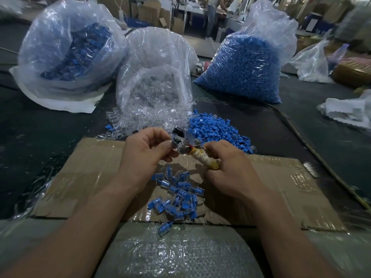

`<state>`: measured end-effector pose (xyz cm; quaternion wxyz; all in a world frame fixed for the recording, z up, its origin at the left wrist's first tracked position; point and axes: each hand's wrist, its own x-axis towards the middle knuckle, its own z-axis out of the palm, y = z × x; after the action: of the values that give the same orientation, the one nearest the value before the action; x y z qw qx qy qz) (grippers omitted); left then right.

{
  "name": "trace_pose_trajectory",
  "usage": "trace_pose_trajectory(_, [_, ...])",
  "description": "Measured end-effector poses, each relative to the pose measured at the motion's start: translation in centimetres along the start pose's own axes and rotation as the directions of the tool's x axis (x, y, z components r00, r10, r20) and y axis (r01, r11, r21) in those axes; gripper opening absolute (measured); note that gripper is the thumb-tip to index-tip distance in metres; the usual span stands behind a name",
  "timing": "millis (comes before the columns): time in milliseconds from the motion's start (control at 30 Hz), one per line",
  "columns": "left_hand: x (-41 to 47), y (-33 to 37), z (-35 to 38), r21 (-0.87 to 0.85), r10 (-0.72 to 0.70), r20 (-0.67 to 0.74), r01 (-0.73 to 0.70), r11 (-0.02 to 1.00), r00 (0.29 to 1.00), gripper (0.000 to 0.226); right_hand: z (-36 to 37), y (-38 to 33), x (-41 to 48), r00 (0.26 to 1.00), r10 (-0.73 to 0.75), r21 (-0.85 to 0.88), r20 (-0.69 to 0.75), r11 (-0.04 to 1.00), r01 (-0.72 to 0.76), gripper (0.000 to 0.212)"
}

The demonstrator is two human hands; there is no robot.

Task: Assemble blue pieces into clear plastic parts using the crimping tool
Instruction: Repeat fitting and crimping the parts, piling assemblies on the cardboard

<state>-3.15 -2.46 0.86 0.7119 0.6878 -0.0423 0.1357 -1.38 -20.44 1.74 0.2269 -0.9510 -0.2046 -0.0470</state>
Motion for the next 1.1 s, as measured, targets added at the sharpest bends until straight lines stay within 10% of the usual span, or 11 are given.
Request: trace_pose_trajectory(1100, [-0.19,0.07,0.21,0.116,0.067,-0.023,-0.063,0.991,0.998,0.022,-0.24,-0.01,0.0,0.998,0.016,0.032,0.052,0.999,-0.018,0.024])
